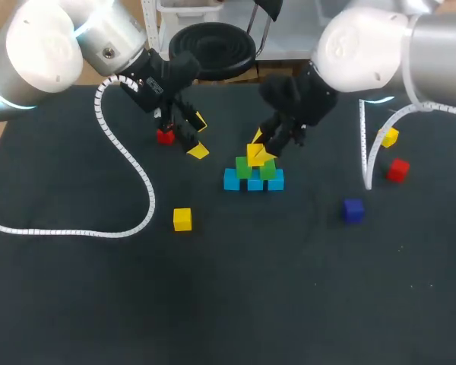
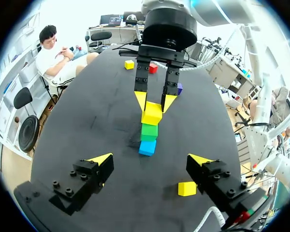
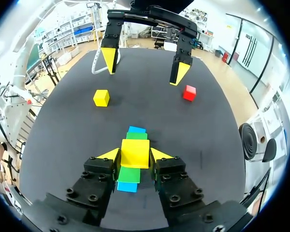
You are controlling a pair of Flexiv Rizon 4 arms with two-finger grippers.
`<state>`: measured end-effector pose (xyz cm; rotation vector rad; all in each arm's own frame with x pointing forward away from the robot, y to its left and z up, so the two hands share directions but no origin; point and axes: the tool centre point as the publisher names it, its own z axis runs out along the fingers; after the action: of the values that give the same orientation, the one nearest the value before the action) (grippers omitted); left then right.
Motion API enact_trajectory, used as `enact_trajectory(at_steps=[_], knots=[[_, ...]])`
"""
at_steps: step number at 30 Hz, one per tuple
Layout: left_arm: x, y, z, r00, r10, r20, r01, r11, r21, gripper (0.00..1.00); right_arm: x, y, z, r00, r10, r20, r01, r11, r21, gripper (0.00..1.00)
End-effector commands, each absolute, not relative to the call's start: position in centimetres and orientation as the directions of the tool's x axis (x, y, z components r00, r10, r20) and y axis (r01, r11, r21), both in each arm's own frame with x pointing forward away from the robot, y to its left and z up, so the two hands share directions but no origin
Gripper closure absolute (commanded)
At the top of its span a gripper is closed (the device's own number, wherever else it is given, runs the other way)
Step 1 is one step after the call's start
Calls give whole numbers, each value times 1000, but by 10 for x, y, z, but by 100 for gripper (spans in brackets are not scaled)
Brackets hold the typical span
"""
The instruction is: Place the blue cubes, place green cubes on the blue cubes, place the yellow cubes on the green cubes, then place the red cubes on the yellow cubes, and place purple cube on the red cubes.
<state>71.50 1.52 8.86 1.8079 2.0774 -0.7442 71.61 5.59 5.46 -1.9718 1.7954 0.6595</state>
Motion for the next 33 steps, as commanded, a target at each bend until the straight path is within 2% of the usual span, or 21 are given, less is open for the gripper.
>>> enact_trajectory(at_steps=[1, 7, 8, 10, 14, 15, 16, 33], knots=[[715, 16, 89, -170, 829, -532, 979, 78, -191, 0, 717, 56, 53, 65, -809, -584, -994, -101, 30, 100], [715, 16, 89, -170, 829, -532, 979, 78, -191, 0, 717, 56, 52, 57, -810, -584, -995, -96, 35, 100], [715, 16, 89, -170, 829, -532, 979, 78, -191, 0, 717, 56, 52, 56, -810, -584, -995, -95, 36, 94], [715, 16, 89, -170, 829, -532, 979, 78, -191, 0, 717, 56, 52, 54, -809, -585, -995, -93, 36, 71], [715, 16, 89, -170, 829, -532, 979, 78, -191, 0, 716, 56, 53, 53, -806, -590, -995, -92, 36, 51], [715, 16, 89, -170, 829, -532, 979, 78, -191, 0, 716, 56, 53, 52, -805, -591, -995, -91, 36, 3], [715, 16, 89, -170, 829, -532, 979, 78, -191, 0, 716, 56, 53, 52, -805, -592, -995, -91, 37, 0], [715, 16, 89, -170, 829, -532, 979, 78, -191, 0, 709, 39, 67, 52, -804, -593, -998, -69, 6, 0]])
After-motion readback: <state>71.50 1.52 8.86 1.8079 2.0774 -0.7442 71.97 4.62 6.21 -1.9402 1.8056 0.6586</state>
